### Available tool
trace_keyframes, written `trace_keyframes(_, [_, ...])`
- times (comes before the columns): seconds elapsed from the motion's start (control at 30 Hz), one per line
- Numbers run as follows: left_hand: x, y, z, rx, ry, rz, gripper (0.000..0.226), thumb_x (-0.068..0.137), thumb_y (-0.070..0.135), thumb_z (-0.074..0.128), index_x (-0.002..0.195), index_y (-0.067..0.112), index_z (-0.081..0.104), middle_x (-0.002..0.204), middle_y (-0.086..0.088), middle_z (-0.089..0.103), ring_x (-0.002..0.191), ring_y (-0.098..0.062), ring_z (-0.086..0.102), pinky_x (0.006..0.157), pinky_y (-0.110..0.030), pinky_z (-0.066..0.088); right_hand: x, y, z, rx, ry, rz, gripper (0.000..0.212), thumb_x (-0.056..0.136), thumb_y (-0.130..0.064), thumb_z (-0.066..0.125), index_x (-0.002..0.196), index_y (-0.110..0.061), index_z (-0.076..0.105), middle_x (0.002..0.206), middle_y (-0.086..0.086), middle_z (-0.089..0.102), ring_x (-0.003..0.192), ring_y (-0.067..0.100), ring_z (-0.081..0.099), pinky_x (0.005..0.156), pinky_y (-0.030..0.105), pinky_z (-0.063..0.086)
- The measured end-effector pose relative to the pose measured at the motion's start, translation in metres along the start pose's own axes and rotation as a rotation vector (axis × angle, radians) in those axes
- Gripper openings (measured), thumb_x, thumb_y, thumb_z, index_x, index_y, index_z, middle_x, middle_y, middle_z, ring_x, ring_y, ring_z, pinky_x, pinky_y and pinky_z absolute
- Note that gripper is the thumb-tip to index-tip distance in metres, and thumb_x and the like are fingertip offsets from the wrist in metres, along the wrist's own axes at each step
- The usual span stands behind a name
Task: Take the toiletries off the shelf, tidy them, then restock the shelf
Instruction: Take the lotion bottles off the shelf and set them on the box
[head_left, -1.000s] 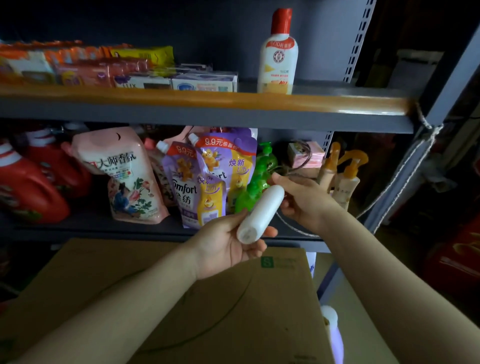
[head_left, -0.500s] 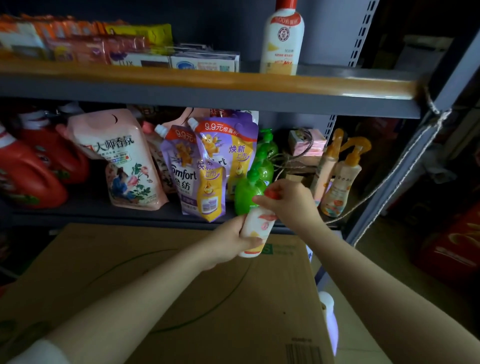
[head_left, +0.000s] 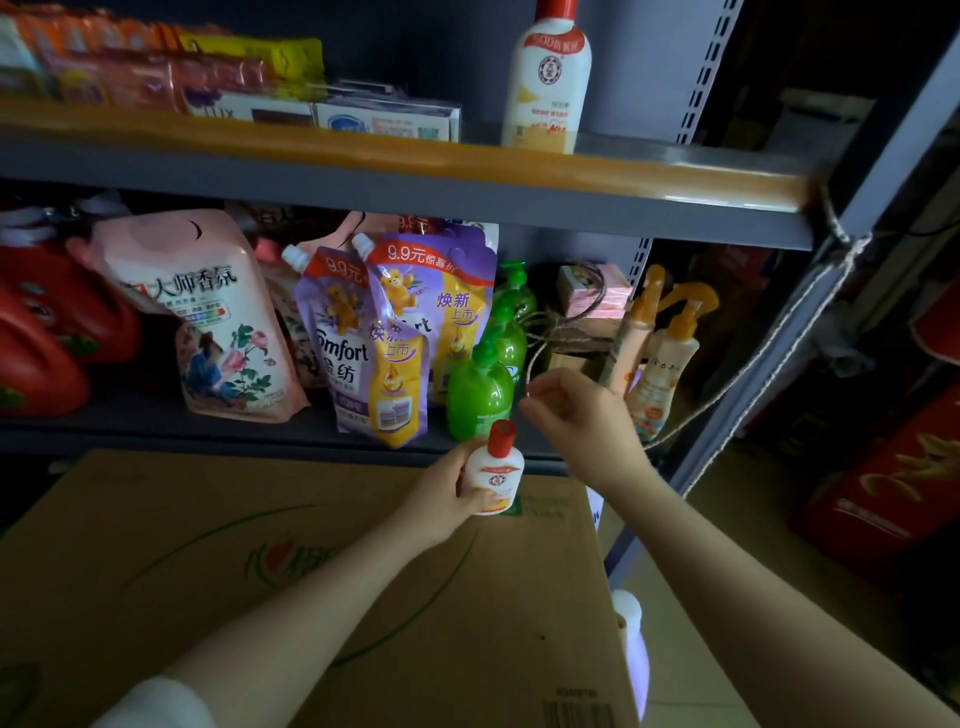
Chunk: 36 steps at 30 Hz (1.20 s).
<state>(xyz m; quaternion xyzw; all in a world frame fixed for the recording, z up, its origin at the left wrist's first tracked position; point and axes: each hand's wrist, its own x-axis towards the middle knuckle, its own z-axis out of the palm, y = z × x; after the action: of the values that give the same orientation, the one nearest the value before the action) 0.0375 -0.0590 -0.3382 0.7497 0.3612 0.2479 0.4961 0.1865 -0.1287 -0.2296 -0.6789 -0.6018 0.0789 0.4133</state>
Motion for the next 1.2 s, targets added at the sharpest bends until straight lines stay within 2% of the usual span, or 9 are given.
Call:
trace_keyframes(0.17, [-0.006, 0.067, -0.05, 0.287, 0.24, 0.421, 0.053, 0.083, 0.024, 0.068, 0.129, 0.007, 0.048, 0.127, -0.008, 0.053, 0.12, -0.018, 0.047, 0.104, -0.033, 0.036, 0.037, -0.039, -0.041, 0.021, 0.23, -0.146, 0.009, 0.084, -0.017, 0.065, 0.092, -0.014, 0.065, 0.071, -0.013, 0.058, 0.061, -0.008, 0.053, 0.059, 0.003, 0.038])
trace_keyframes(0.3, [0.006, 0.147, -0.109, 0.832, 0.594, 0.83, 0.056, 0.081, 0.034, 0.057, 0.125, -0.001, 0.051, 0.125, -0.02, 0.054, 0.12, -0.026, 0.04, 0.105, -0.034, 0.029, 0.081, -0.075, -0.065, 0.034, 0.368, -0.254, 0.007, 0.084, -0.015, 0.063, 0.091, -0.015, 0.065, 0.073, -0.006, 0.06, 0.064, 0.004, 0.052, 0.058, 0.008, 0.035])
trace_keyframes(0.4, [0.016, 0.186, -0.139, 1.174, 0.748, 0.707, 0.083, 0.072, 0.042, 0.066, 0.138, 0.001, 0.037, 0.142, -0.022, 0.039, 0.134, -0.037, 0.029, 0.11, -0.047, 0.022, 0.117, -0.094, -0.076, 0.003, 0.491, -0.275, 0.01, 0.084, -0.019, 0.062, 0.091, -0.013, 0.064, 0.079, -0.003, 0.06, 0.07, 0.011, 0.054, 0.062, 0.017, 0.036])
trace_keyframes(0.5, [0.028, 0.201, -0.158, 1.301, 0.664, 0.531, 0.09, 0.075, 0.047, 0.068, 0.144, 0.005, 0.028, 0.148, -0.019, 0.029, 0.138, -0.035, 0.023, 0.114, -0.044, 0.013, 0.151, -0.106, -0.082, -0.063, 0.554, -0.255, 0.022, 0.085, -0.023, 0.06, 0.104, -0.012, 0.059, 0.106, 0.007, 0.06, 0.098, 0.024, 0.054, 0.075, 0.028, 0.036])
trace_keyframes(0.7, [0.038, 0.201, -0.164, 1.246, 0.604, 0.525, 0.081, 0.069, 0.044, 0.074, 0.134, 0.004, 0.045, 0.131, -0.016, 0.049, 0.124, -0.034, 0.043, 0.104, -0.043, 0.033, 0.19, -0.103, -0.08, -0.149, 0.443, -0.097, 0.044, 0.084, -0.03, 0.062, 0.121, -0.011, 0.047, 0.123, 0.012, 0.052, 0.115, 0.031, 0.044, 0.09, 0.037, 0.037])
trace_keyframes(0.87, [0.041, 0.198, -0.164, 1.185, 0.647, 0.569, 0.08, 0.065, 0.041, 0.078, 0.129, 0.003, 0.05, 0.126, -0.017, 0.053, 0.12, -0.037, 0.047, 0.103, -0.045, 0.035, 0.2, -0.103, -0.082, 0.047, 0.279, -0.006, 0.051, 0.079, -0.033, 0.07, 0.12, -0.011, 0.05, 0.118, 0.009, 0.061, 0.102, 0.026, 0.059, 0.079, 0.033, 0.048])
trace_keyframes(0.97, [0.041, 0.195, -0.163, 1.197, 0.643, 0.572, 0.081, 0.068, 0.045, 0.074, 0.133, 0.006, 0.046, 0.13, -0.015, 0.05, 0.125, -0.034, 0.044, 0.111, -0.044, 0.023, 0.194, -0.109, -0.082, 0.085, 0.239, -0.053, 0.041, 0.079, -0.027, 0.071, 0.114, -0.011, 0.057, 0.111, 0.008, 0.065, 0.097, 0.024, 0.062, 0.084, 0.038, 0.053])
trace_keyframes(1.07, [0.041, 0.195, -0.165, 1.143, 0.61, 0.564, 0.08, 0.077, 0.049, 0.066, 0.142, 0.014, 0.035, 0.141, -0.007, 0.039, 0.133, -0.024, 0.032, 0.115, -0.034, 0.008, 0.173, -0.109, -0.086, 0.334, 0.256, -0.226, 0.024, 0.08, -0.017, 0.071, 0.1, -0.019, 0.058, 0.094, 0.001, 0.066, 0.087, 0.019, 0.063, 0.082, 0.038, 0.054])
trace_keyframes(1.2, [0.026, 0.218, -0.162, 0.599, 0.509, 0.725, 0.059, 0.08, 0.03, 0.069, 0.133, 0.017, 0.044, 0.138, 0.002, 0.04, 0.124, -0.002, 0.033, 0.101, -0.003, 0.019, 0.139, -0.107, -0.089, 0.802, 0.113, -0.34, 0.018, 0.083, -0.018, 0.064, 0.1, -0.021, 0.06, 0.095, 0.0, 0.068, 0.094, 0.019, 0.063, 0.087, 0.036, 0.052])
